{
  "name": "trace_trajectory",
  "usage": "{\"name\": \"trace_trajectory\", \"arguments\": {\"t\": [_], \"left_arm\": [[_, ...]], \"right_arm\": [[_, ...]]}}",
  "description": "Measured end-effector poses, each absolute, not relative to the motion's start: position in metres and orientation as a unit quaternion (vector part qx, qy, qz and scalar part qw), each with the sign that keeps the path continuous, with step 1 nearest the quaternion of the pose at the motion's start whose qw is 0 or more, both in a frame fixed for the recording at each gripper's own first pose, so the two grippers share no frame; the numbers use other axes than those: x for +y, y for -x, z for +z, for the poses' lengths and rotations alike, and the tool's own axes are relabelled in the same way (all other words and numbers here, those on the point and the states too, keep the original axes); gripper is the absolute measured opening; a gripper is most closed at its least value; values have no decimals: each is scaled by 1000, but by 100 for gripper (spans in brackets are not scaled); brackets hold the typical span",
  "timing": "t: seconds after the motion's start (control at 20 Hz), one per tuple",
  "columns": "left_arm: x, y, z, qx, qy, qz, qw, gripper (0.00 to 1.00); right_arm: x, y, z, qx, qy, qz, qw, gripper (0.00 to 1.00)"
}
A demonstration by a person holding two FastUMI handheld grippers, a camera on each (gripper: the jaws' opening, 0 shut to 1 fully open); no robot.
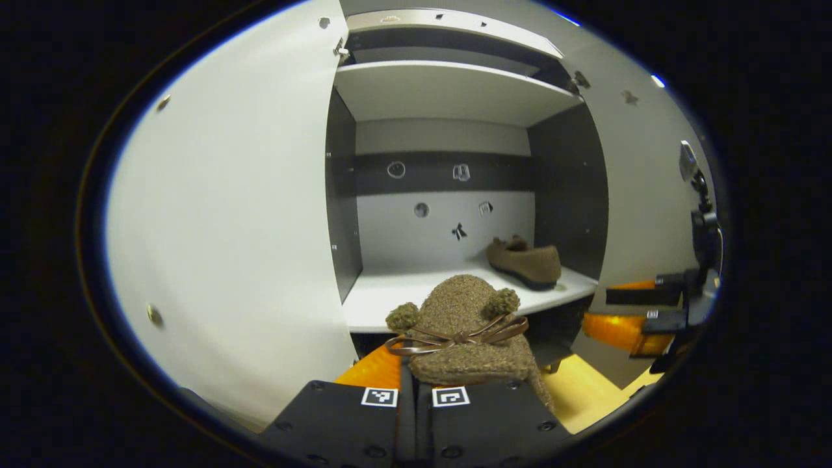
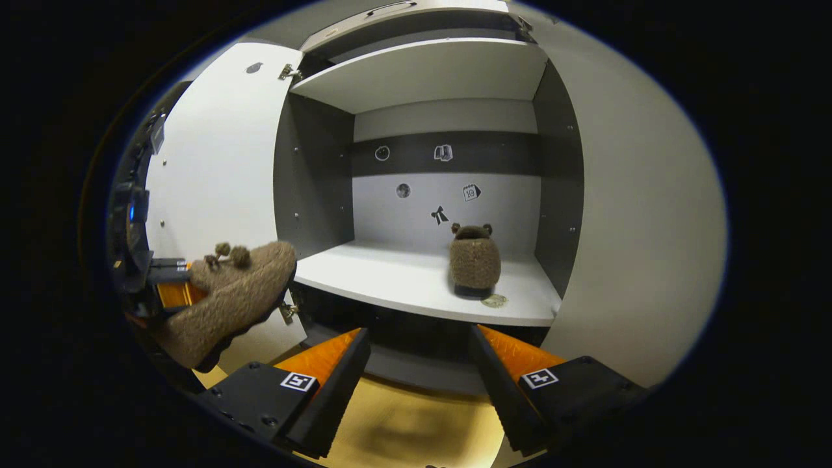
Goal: Grab one shoe with the right hand and put it into the shoe cabinet, grab the other shoe with the left hand and put it into the shoe cabinet; then close the right door with the right hand and the left door with the left hand.
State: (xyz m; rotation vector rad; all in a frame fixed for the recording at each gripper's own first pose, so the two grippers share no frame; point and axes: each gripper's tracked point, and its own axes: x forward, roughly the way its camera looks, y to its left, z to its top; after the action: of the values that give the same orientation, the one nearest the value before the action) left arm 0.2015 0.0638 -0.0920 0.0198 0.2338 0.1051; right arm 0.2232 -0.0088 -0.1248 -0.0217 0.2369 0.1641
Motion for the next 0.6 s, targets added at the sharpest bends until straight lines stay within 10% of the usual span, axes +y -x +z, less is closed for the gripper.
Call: {"name": "trace_trajectory", "arguments": {"t": [0.6], "left_arm": [[84, -386, -58, 104, 19, 69, 992, 5]], "right_arm": [[-2, -264, -95, 79, 34, 130, 988, 98]]}}
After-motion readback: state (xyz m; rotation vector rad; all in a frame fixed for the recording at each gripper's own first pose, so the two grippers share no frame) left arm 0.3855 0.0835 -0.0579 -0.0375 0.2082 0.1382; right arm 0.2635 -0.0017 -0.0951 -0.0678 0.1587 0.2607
